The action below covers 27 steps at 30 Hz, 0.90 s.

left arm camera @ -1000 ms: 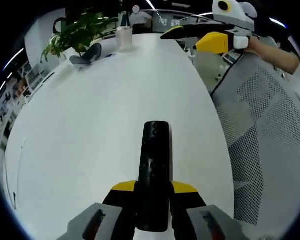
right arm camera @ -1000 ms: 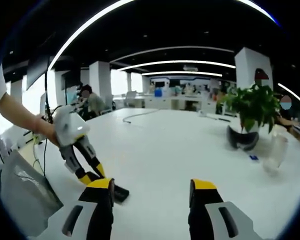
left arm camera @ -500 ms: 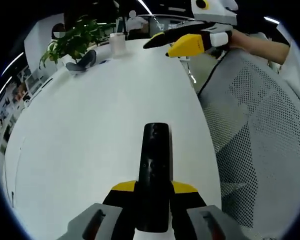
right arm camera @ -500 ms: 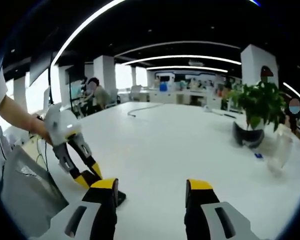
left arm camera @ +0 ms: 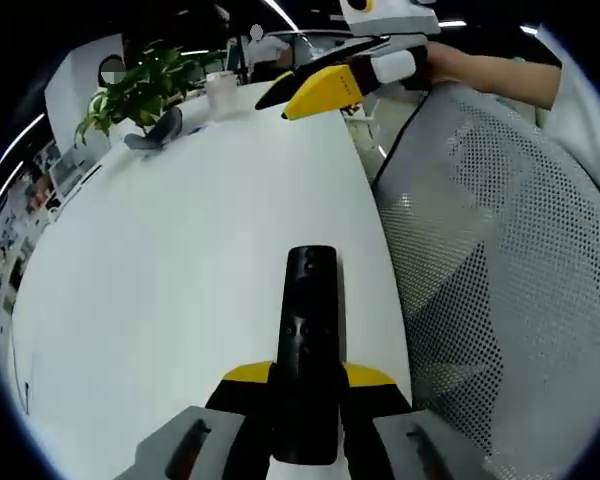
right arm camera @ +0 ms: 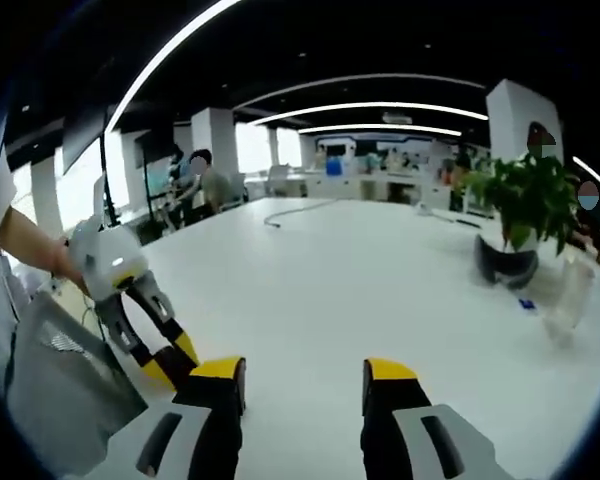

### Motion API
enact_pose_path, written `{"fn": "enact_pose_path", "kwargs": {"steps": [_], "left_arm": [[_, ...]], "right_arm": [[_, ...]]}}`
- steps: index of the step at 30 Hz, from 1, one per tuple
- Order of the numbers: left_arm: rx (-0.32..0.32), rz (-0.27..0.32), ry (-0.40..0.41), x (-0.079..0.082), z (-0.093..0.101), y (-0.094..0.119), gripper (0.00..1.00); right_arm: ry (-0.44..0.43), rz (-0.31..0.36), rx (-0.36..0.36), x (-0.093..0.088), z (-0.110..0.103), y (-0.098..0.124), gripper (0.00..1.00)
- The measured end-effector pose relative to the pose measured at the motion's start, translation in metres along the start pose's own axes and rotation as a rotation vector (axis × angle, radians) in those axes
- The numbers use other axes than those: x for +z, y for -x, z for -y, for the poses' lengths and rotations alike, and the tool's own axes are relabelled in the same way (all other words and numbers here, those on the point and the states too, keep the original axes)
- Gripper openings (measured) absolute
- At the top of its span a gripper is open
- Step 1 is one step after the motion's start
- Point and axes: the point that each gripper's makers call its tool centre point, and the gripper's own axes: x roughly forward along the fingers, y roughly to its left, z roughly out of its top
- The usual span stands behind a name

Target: Press the specified remote control buttons in sequence, fully releasing each button before pressing the next.

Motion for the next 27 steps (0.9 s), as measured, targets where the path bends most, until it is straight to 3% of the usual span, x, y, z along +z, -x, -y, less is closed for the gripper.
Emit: {"fn": "enact_pose_path", "kwargs": {"steps": [8,12,16,22,24,27], "left_arm": [[0.009,0.011,0.049,0.0,0.006,0.0,0.24],[-0.003,-0.003,0.019,-0.001,0.006,0.0,0.24],[0.009,-0.026,0.018,-0.001,0.007,-0.001,0.24],[0.014,-0.009,0.039,-0.002,0.006,0.0,0.24],[0.015,0.0,0.039,-0.002,0.006,0.0,0.24],[0.018,0.012,0.043,-0.001,0.006,0.0,0.24]], "right_arm": [[0.009,-0.024,0.031,-0.004,-0.006,-0.002,0.39],[-0.09,-0.032,0.097,-0.006,-0.014,-0.002,0.34],[-0.103,-0.039,0.134,-0.006,-0.019,-0.003,0.27],[-0.112,-0.123,0.313,-0.012,-0.05,-0.005,0.02],[-0.051,-0.169,0.368,-0.017,-0.059,-0.006,0.0],[-0.04,-0.2,0.428,-0.019,-0.07,-0.011,0.0]]}}
